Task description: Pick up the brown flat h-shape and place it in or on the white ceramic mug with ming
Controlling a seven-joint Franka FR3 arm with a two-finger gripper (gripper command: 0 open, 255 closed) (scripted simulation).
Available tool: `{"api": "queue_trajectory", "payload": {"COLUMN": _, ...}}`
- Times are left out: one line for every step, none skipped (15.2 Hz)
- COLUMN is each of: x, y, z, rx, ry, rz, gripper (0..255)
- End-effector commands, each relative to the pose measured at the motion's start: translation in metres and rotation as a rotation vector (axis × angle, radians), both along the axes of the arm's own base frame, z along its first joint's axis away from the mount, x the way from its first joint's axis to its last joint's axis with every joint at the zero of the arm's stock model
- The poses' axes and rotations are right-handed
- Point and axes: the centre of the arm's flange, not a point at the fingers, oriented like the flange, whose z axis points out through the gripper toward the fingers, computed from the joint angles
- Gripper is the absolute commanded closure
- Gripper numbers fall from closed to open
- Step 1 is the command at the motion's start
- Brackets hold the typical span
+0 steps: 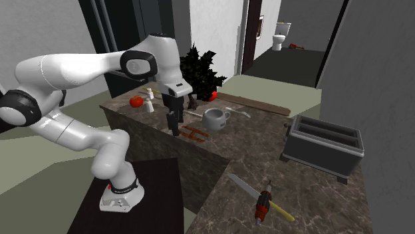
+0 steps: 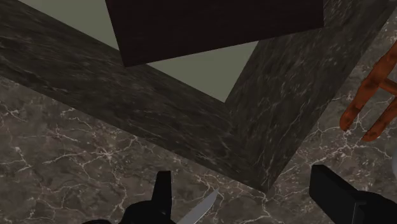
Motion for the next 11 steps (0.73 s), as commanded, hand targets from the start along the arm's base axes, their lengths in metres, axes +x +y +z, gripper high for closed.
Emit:
{"api": "queue_trajectory", "payload": {"x": 0.0, "y": 0.0, "z": 0.0, "rx": 0.0, "ry": 0.0, "rz": 0.0, "gripper": 0}}
{"api": "queue_trajectory", "payload": {"x": 0.001, "y": 0.008, "z": -0.009, "rx": 0.007, "ry": 0.003, "rz": -0.004, "gripper": 0}}
{"api": "queue_trajectory", "payload": {"x": 0.003, "y": 0.017, "z": -0.018, "rx": 0.013, "ry": 0.006, "rz": -0.008, "gripper": 0}}
{"api": "queue_trajectory", "payload": {"x": 0.004, "y": 0.025, "z": -0.027, "rx": 0.02, "ry": 0.009, "rz": -0.013, "gripper": 0}}
{"api": "queue_trajectory", "payload": {"x": 0.005, "y": 0.034, "z": -0.037, "rx": 0.026, "ry": 0.012, "rz": -0.017, "gripper": 0}}
{"api": "queue_trajectory", "payload": {"x": 0.006, "y": 0.042, "z": -0.045, "rx": 0.033, "ry": 0.015, "rz": -0.021, "gripper": 0}}
{"api": "queue_trajectory", "payload": {"x": 0.008, "y": 0.051, "z": -0.054, "rx": 0.039, "ry": 0.018, "rz": -0.025, "gripper": 0}}
{"api": "queue_trajectory", "payload": {"x": 0.009, "y": 0.06, "z": -0.063, "rx": 0.046, "ry": 0.02, "rz": -0.029, "gripper": 0}}
{"api": "queue_trajectory", "payload": {"x": 0.01, "y": 0.068, "z": -0.072, "rx": 0.052, "ry": 0.023, "rz": -0.034, "gripper": 0}}
{"api": "queue_trajectory", "payload": {"x": 0.012, "y": 0.077, "z": -0.081, "rx": 0.059, "ry": 0.026, "rz": -0.038, "gripper": 0}}
{"api": "queue_trajectory", "payload": {"x": 0.013, "y": 0.086, "z": -0.09, "rx": 0.065, "ry": 0.029, "rz": -0.042, "gripper": 0}}
